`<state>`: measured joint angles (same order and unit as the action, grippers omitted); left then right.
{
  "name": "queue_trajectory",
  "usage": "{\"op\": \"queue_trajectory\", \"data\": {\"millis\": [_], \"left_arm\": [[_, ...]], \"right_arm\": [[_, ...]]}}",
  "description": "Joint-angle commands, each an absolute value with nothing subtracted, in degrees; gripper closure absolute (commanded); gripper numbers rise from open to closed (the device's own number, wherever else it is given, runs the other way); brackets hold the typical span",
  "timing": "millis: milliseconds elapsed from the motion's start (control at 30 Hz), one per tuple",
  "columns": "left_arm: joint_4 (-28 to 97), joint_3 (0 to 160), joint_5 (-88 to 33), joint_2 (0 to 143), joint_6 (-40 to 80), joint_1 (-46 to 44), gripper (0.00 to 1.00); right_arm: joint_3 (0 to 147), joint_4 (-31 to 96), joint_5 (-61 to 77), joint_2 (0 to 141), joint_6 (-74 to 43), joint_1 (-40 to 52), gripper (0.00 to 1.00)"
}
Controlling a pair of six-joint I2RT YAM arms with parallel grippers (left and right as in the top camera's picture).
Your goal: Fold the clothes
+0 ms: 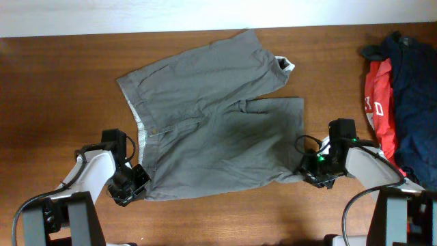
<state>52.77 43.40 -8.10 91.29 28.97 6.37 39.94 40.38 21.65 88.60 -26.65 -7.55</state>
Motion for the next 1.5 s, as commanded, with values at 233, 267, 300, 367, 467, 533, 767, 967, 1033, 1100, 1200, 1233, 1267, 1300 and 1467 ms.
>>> {"op": "queue_trajectory", "data": {"millis": [233, 267, 300, 367, 467, 533, 767, 967, 1033, 1100, 1200, 1233, 1267, 1300, 1467], "left_arm": [[53.49, 45.12, -9.26, 91.44, 26.68, 6.42, 1.0], [54.92, 45.95, -10.52, 90.8, 26.15, 6.42, 1.0], [56.1, 46.59, -11.4, 90.15, 26.06, 6.42, 1.0], [58.78, 47.97, -12.75, 88.01, 26.02, 6.42, 1.0], [62.28, 50.0, -12.69, 82.81, 25.15, 6.42, 1.0], [64.45, 51.33, -12.64, 78.22, 24.75, 6.42, 1.0], [76.69, 58.74, -5.56, 58.72, 24.75, 6.42, 1.0], [88.84, 69.6, 5.43, 49.25, 24.8, 6.42, 1.0], [90.94, 73.23, 7.88, 48.25, 24.77, 6.42, 1.0], [91.26, 75.72, 9.78, 48.18, 24.77, 6.42, 1.0], [88.38, 76.01, 12.08, 49.08, 24.77, 6.42, 1.0], [87.39, 76.01, 12.29, 49.82, 24.77, 6.42, 0.99], [86.3, 76.01, 12.29, 50.92, 24.77, 6.42, 1.0], [85.43, 76.01, 12.32, 52.05, 24.77, 6.42, 1.0], [80.82, 76.01, 15.25, 60.47, 24.75, 6.42, 1.0]], "right_arm": [[44.88, 45.84, 14.22, 85.36, -25.54, -7.53, 0.96], [46.33, 47.79, 13.26, 83.53, -25.54, -7.53, 0.96], [47.29, 49.08, 12.69, 82.21, -25.54, -7.53, 0.96], [49.63, 52.21, 11.53, 78.63, -25.54, -7.53, 0.96], [53.17, 56.07, 11.05, 72.07, -25.54, -7.53, 0.96], [55.57, 58.43, 10.66, 68.05, -25.56, -7.53, 0.96], [67.31, 71.83, 7.97, 56.82, -25.54, -7.53, 0.96], [79.66, 81.91, 6.83, 53.6, -25.56, -7.53, 0.96], [82.65, 83.48, 6.83, 54.06, -25.56, -7.53, 0.96], [83.99, 83.5, 6.81, 55.05, -25.54, -7.53, 0.96], [83.92, 81.28, 6.83, 57.69, -25.54, -7.51, 0.96], [83.92, 80.36, 6.83, 58.96, -25.52, -7.51, 0.96], [83.9, 79.05, 6.83, 60.77, -25.5, -7.51, 0.96], [83.9, 77.71, 6.85, 62.54, -24.95, -7.51, 0.96], [83.9, 70.74, 7.07, 73.47, -23.81, -7.46, 0.96]]}}
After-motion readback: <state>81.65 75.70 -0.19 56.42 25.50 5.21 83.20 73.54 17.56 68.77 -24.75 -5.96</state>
